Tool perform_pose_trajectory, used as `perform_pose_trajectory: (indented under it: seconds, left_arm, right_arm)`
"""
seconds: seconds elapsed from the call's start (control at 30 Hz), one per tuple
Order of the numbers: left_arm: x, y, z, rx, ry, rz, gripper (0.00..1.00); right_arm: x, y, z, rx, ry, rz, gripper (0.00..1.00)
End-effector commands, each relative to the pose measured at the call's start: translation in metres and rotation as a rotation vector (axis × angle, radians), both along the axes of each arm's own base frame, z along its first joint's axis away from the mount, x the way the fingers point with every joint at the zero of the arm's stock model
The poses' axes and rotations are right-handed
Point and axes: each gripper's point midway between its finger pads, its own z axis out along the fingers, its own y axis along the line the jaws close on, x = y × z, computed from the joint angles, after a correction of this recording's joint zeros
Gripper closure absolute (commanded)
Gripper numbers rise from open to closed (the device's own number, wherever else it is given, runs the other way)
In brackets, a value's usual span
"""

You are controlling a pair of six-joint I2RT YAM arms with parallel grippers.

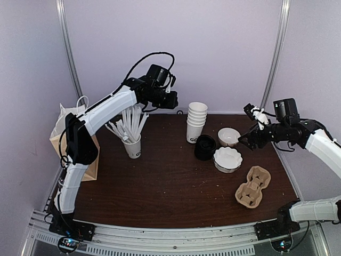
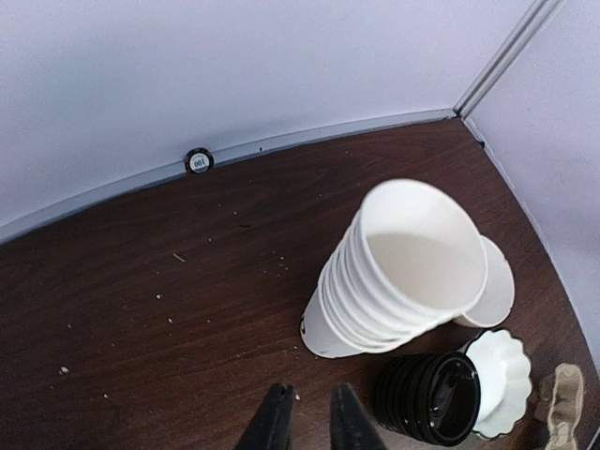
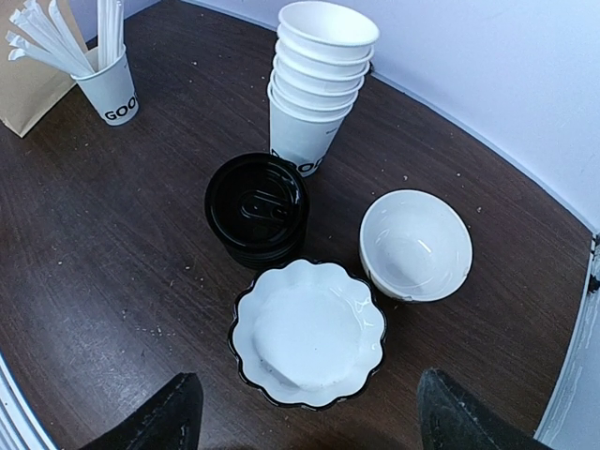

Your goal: Pack the takeout coffee

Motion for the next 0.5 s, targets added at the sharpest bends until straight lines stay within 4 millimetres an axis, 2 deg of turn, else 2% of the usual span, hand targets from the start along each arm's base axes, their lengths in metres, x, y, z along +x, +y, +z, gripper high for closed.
perform_pose_trajectory:
  seconds: [0.0,0.07,0.17,0.3,0.47]
  left_arm:
    - [0.000,-0.003,0.011,-0.021,-0.035,-0.032,0.68]
    - [-0.001,-0.004,0.009,-0.028,-0.021,-0.023,0.56]
    - [-0.001,-0.014,0.007,-0.078,-0.007,-0.043,0.48]
    - [0.016,-0.022,-0.003,-0.122,-0.019,0.004,0.46]
    - [0.029,-0.034,-0.001,-0.186,-0.048,0.021,0.45]
  right_arm:
    - [0.000,-0.001,0.002,-0.001,-0.020,0.004,0.17]
    - [0.005,0.001,0.003,-0.023,-0.008,0.016,0.17]
    - [0.020,0.003,0.003,-0.030,0.034,-0.009,0.22]
    - [0.027,0.006,0.000,-0.027,0.053,-0.011,0.21]
    - [0.025,0.008,-0.003,-0.021,0.061,-0.006,0.19]
